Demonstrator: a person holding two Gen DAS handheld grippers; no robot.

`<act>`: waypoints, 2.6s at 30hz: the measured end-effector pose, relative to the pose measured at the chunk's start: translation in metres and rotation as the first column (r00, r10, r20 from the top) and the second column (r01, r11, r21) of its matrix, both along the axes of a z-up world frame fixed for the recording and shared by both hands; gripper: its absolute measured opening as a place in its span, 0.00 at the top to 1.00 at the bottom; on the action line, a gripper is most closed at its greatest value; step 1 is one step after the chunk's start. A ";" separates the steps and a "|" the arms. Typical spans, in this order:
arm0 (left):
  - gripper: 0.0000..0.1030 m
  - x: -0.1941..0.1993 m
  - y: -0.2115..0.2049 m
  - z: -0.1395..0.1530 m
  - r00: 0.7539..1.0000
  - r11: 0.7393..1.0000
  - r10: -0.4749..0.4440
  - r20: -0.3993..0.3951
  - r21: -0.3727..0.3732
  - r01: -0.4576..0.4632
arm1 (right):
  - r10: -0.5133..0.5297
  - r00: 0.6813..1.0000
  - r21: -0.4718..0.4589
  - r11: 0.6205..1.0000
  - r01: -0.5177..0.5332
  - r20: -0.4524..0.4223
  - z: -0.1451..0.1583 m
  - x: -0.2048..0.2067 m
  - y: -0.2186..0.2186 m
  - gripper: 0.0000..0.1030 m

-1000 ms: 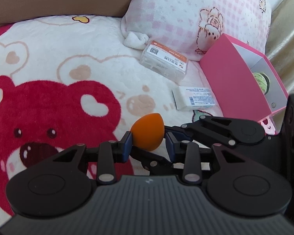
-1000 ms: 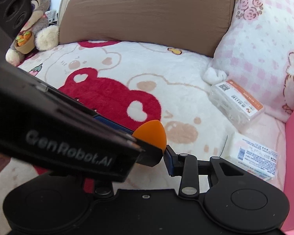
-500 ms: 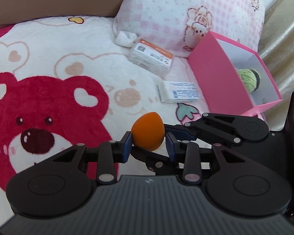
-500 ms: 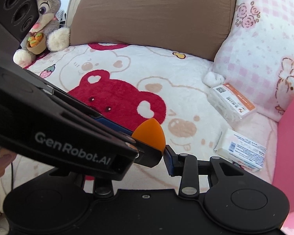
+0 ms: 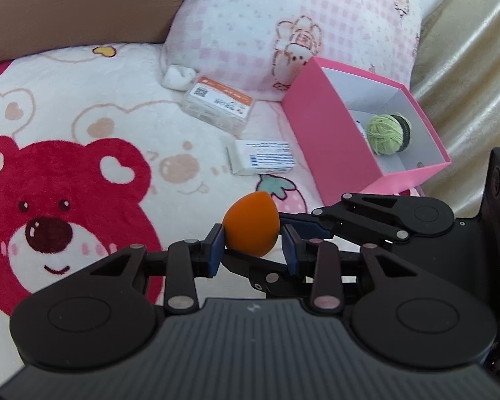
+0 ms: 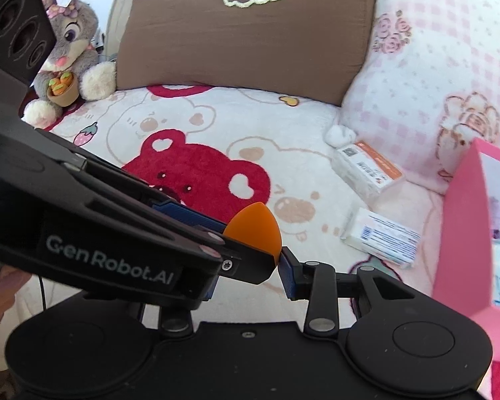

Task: Organize objects
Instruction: 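Lift the orange sponge with the left tool, then carry the orange sponge with the left tool over the pink box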

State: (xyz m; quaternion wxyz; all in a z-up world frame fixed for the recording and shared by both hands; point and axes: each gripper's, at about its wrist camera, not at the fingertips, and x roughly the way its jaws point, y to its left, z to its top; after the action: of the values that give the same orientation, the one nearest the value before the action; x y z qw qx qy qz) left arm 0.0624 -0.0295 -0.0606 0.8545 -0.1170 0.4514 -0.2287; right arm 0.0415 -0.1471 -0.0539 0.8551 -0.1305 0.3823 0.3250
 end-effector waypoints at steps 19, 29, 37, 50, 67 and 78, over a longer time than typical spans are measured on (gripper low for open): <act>0.64 -0.017 -0.025 0.027 0.996 0.996 -0.077 -0.052 0.038 0.079 | -0.038 0.999 0.001 0.999 0.038 -0.020 0.026 -0.025 -0.024 0.59; 0.62 -0.025 -0.036 0.048 0.991 0.992 -0.125 -0.051 -0.019 0.124 | -0.054 0.998 0.019 0.998 0.054 -0.023 0.048 -0.035 -0.048 0.59; 0.62 -0.027 -0.050 0.073 0.988 0.988 -0.152 -0.012 -0.013 0.152 | -0.072 0.997 0.066 0.995 0.070 0.021 0.066 -0.041 -0.066 0.58; 0.61 -0.022 -0.087 0.090 0.980 0.980 -0.196 0.013 -0.017 0.197 | -0.124 0.991 0.085 0.989 0.120 0.043 0.082 -0.041 -0.099 0.57; 0.59 -0.003 -0.138 0.112 0.969 0.970 -0.242 0.048 -0.024 0.243 | -0.192 0.975 0.126 0.976 0.178 0.115 0.096 -0.034 -0.144 0.57; 0.59 0.044 -0.184 0.129 0.965 0.967 -0.253 0.069 -0.017 0.255 | -0.258 0.957 0.110 0.963 0.245 0.129 0.108 0.011 -0.173 0.57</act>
State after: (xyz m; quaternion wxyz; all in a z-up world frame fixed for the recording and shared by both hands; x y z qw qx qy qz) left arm 0.1066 -0.2135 0.0679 0.8310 -0.0617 0.4312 -0.3458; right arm 0.0527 -0.3205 0.0537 0.9197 -0.0636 0.3182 0.2208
